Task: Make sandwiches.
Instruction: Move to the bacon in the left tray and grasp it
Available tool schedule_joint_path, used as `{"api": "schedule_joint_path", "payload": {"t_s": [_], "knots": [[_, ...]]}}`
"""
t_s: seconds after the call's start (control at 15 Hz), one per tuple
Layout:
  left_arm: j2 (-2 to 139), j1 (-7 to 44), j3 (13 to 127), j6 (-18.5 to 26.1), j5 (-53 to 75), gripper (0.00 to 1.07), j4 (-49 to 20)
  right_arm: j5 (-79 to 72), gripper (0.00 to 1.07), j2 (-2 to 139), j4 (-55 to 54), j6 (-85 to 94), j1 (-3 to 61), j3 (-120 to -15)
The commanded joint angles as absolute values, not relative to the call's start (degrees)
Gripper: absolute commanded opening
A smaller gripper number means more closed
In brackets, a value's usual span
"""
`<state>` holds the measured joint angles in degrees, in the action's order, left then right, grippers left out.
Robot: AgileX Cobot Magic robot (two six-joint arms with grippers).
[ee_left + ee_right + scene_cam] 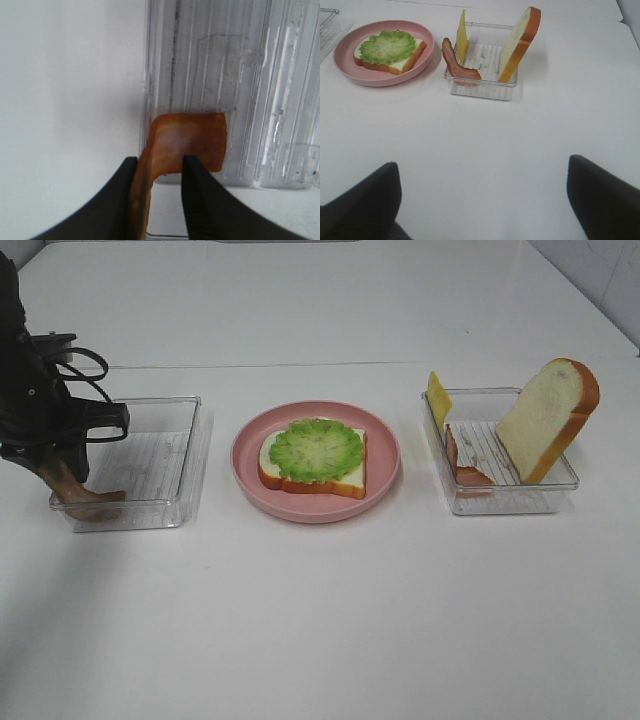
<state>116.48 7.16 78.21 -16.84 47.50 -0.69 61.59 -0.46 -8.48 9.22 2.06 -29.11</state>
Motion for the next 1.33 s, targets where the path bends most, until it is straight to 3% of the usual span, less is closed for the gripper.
{"api": "schedule_joint_path", "payload": {"t_s": [0.07, 0.33, 1.07, 1.13, 1.27, 1.33], "knots": [[116.54, 7.10, 77.75, -16.84, 47.44, 0.15, -1.20, 61.08, 0.85, -0.97, -8.25, 9.45, 2.01, -29.05], [116.31, 7.10, 77.75, -16.84, 47.56, 0.00, -1.20, 61.08, 0.85, -0.97, -8.25, 9.45, 2.01, -29.05], [115.68, 7.10, 77.86, -16.84, 47.73, 0.00, -1.20, 61.08, 0.85, -0.97, -8.25, 9.45, 2.01, -29.05], [115.68, 7.10, 77.86, -16.84, 47.73, 0.03, -1.20, 61.08, 0.85, -0.97, -8.25, 9.45, 2.01, -29.05], [115.68, 7.10, 77.86, -16.84, 47.84, 0.28, -1.20, 61.08, 0.85, -0.97, -8.25, 9.45, 2.01, -29.05], [115.68, 7.10, 77.86, -16.84, 47.84, 0.34, -1.20, 61.08, 0.85, -0.97, -8.25, 9.45, 2.01, -29.05]]}}
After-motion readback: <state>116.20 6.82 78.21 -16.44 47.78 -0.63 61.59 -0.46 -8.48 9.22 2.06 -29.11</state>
